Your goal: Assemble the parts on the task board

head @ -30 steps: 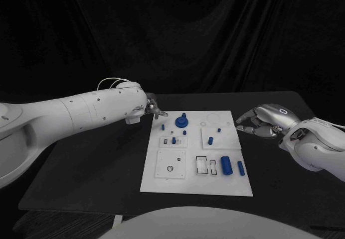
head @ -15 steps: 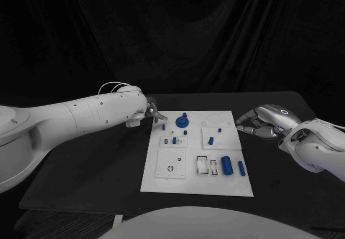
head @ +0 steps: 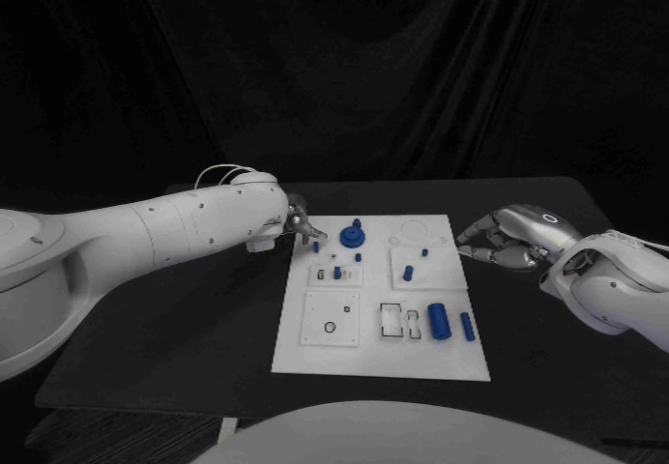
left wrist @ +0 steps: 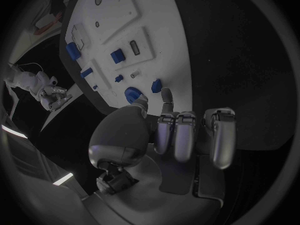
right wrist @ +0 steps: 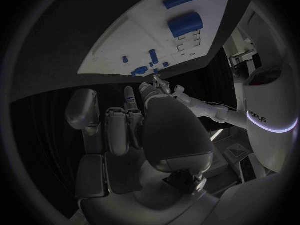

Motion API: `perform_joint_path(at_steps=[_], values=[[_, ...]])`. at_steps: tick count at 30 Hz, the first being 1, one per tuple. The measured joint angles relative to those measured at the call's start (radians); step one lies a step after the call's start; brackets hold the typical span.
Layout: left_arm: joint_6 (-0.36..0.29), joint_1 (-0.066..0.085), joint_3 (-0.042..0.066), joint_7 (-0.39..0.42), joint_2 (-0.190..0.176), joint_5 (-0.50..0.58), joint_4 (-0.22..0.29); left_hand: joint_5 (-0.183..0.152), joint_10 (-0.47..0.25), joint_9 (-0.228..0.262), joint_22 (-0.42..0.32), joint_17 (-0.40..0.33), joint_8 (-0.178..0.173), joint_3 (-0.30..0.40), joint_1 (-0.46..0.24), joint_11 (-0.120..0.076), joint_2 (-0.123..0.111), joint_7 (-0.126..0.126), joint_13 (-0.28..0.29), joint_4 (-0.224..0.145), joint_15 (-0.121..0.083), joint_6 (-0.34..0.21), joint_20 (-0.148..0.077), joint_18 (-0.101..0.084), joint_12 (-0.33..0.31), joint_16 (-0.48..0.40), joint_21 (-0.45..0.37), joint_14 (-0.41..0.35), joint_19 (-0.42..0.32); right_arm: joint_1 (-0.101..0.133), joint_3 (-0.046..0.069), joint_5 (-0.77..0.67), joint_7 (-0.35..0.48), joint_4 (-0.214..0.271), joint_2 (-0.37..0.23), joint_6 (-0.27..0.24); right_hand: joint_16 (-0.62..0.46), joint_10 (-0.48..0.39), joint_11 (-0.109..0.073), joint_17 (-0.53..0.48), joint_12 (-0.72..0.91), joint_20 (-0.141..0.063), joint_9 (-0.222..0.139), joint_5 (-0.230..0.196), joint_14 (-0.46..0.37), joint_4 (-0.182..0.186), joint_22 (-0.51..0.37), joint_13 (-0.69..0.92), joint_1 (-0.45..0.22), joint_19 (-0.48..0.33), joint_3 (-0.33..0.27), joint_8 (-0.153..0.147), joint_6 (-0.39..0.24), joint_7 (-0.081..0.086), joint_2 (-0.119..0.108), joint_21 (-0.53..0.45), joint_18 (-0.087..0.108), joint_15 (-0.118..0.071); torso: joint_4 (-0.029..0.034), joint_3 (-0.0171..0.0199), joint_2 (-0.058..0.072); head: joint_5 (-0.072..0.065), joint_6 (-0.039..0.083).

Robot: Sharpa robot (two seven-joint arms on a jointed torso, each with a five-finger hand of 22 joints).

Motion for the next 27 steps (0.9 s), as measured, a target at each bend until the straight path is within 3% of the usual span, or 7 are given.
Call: perform_joint_path(at_steps=[15, 27], values=[[0.016, -0.006, 0.0, 0.001, 0.01, 0.0, -0.004, 0.008, 0.0, -0.009, 0.0, 0.0, -0.016, 0.0, 0.004, 0.0, 0.004, 0.0, 0.0, 0.0, 0.0, 0.0, 0.004, 0.0, 0.0, 0.0, -0.004, 0.0, -0.004, -0.004, 0.0, 0.003, -0.005, -0.005, 0.004, 0.019, -0.008, 0.0, 0.0, 0.0, 0.0, 0.0, 0.0, 0.0, 0.0, 0.0, 0.0, -0.001, 0.0, 0.0, 0.0, 0.0, 0.0, 0.0, 0.0, -0.004, 0.0, 0.0, -0.0003, 0.0001, 0.0, 0.002, 0.0], [0.028, -0.018, 0.0, 0.0, 0.024, -0.001, -0.017, 0.026, 0.0, -0.018, 0.0, 0.0, -0.031, 0.01, 0.021, 0.0, 0.021, 0.0, 0.0, -0.021, 0.0, 0.0, 0.004, 0.0, 0.0, 0.0, -0.004, 0.0, -0.004, -0.007, 0.0, 0.004, -0.005, -0.007, 0.006, 0.024, -0.008, 0.0, 0.0, 0.0, -0.006, 0.004, 0.0, 0.0, 0.0, -0.004, 0.0, -0.001, 0.0, -0.004, 0.004, -0.004, 0.0, 0.0, 0.0, -0.011, 0.0, 0.0, 0.0, 0.0002, 0.0, -0.006, 0.0]])
